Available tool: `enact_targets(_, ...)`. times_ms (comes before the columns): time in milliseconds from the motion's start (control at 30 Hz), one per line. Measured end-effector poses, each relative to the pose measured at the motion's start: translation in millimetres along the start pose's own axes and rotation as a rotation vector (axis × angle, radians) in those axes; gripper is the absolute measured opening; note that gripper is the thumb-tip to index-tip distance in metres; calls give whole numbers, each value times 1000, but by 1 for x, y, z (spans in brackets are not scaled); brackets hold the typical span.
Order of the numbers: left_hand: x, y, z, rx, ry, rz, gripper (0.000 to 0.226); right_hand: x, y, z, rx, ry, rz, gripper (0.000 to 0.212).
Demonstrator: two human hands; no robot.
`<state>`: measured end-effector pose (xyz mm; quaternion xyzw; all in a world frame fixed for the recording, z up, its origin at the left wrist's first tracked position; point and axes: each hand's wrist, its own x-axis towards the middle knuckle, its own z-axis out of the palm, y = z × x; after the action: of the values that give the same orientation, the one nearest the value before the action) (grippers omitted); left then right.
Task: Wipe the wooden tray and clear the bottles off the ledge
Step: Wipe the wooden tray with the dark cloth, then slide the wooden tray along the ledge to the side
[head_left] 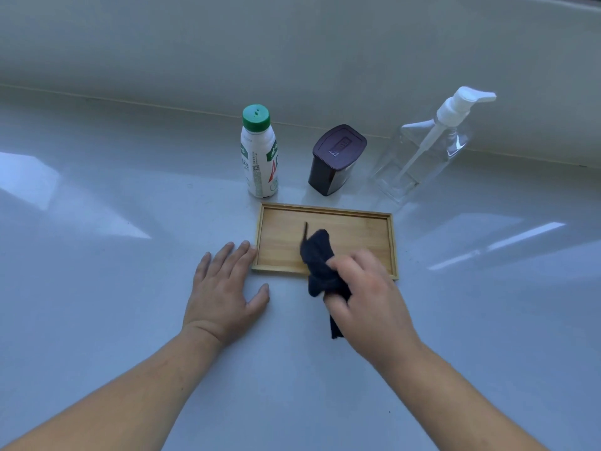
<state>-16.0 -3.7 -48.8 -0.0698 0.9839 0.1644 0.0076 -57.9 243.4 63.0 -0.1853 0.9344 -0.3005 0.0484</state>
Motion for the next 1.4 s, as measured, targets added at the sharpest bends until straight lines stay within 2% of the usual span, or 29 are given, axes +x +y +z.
enact_targets(100,-1,1,-1,1,-8,0,76,-51,1,11,-203,-2,-68,24)
enact_targets(167,-2,2,-3,-1,-13,0,77,-74,2,32,-343,-211,-39,28)
enact_targets(233,-3,3,-6,-25,-15,-4,78,-86,5,48,-374,-458,18,42)
enact_targets(300,-1,4,-9,-36,-41,-15,79,-82,14,46,-276,-521,68,60)
enact_targets(367,4,11,-15,-43,-85,-54,79,-68,28,26,-92,-437,153,64)
enact_targets(400,8,17,-20,-64,-99,-101,77,-58,40,12,-31,-342,205,62)
enact_targets(500,22,40,-39,-308,-124,-383,67,-18,78,-26,189,-44,467,65)
enact_targets(600,35,66,-53,-635,-151,-603,54,15,100,-42,633,-52,746,68)
enact_targets(667,42,80,-58,-781,-156,-712,47,25,103,-43,798,-84,797,70)
enact_targets(733,44,89,-65,-849,-180,-786,52,26,99,-45,879,-95,816,70)
enact_targets(833,40,89,-77,-905,-203,-819,71,21,92,-54,929,-111,815,82)
enact_targets(900,35,90,-87,-951,-198,-798,72,15,88,-63,924,-97,795,88)
enact_targets(1067,26,111,-108,-973,-252,-746,49,-6,84,-84,917,-5,796,74)
enact_targets(1233,37,138,-99,-991,-379,-669,32,-21,94,-115,857,135,809,72)
enact_targets(1333,53,160,-84,-988,-398,-704,19,-31,103,-135,837,190,819,69)
enact_targets(1400,61,180,-77,-1010,-418,-726,14,-39,108,-149,831,218,822,75)
